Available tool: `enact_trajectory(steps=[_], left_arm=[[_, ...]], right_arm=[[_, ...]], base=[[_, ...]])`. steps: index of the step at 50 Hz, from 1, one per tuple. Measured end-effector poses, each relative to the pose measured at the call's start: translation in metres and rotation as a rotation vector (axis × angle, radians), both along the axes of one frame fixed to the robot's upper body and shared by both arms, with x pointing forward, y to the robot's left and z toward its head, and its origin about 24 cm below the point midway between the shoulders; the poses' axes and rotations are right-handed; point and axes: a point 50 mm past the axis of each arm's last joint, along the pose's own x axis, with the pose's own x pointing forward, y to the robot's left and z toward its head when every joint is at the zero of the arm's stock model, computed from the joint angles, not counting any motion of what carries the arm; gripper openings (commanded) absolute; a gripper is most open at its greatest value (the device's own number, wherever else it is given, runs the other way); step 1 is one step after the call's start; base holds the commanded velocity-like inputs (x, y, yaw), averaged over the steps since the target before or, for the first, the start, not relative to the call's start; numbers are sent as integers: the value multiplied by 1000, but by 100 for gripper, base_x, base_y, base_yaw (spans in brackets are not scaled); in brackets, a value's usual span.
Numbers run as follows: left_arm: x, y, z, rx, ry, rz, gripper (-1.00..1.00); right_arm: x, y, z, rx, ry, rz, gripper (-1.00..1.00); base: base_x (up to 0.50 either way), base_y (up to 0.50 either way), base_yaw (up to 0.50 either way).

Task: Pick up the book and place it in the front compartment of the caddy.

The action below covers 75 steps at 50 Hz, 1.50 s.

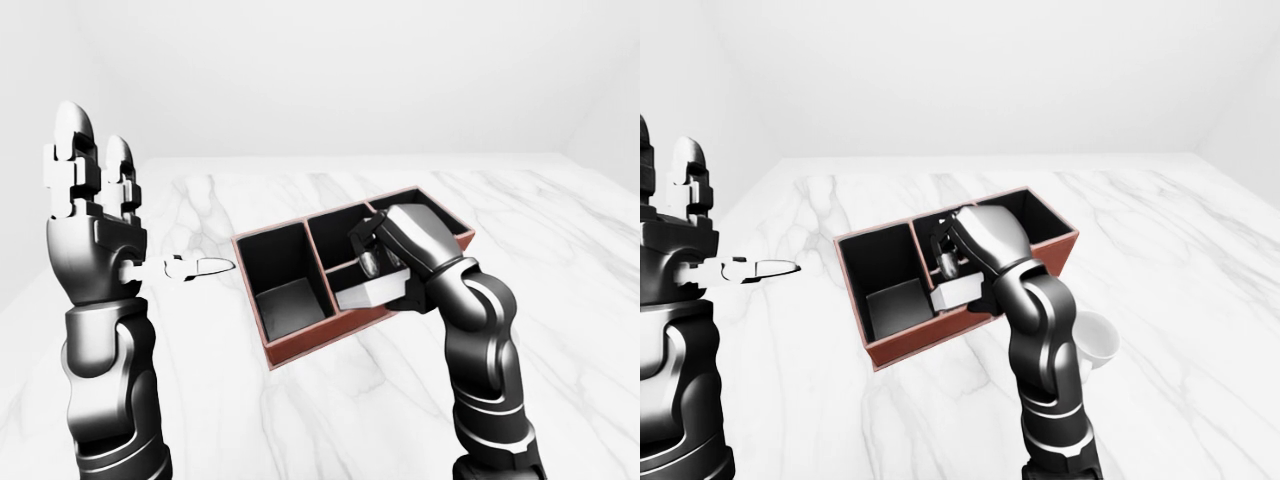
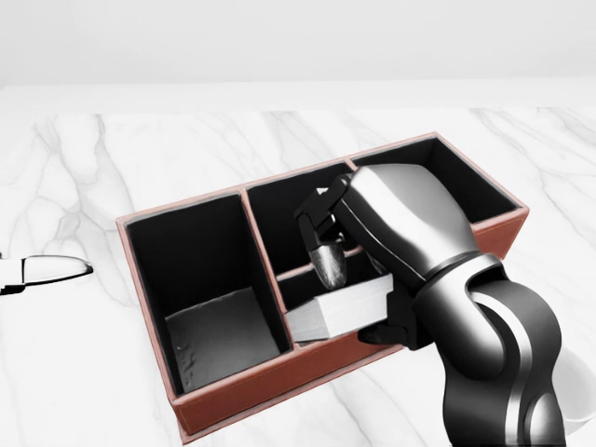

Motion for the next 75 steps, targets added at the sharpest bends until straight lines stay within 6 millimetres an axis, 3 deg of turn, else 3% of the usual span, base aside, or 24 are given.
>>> enact_trajectory(steps=[75], left_arm=[[1, -2, -1, 5, 6, -7, 100]], right_arm=[[60, 9, 6, -19, 22, -49, -100]], base=[[0, 0, 0]])
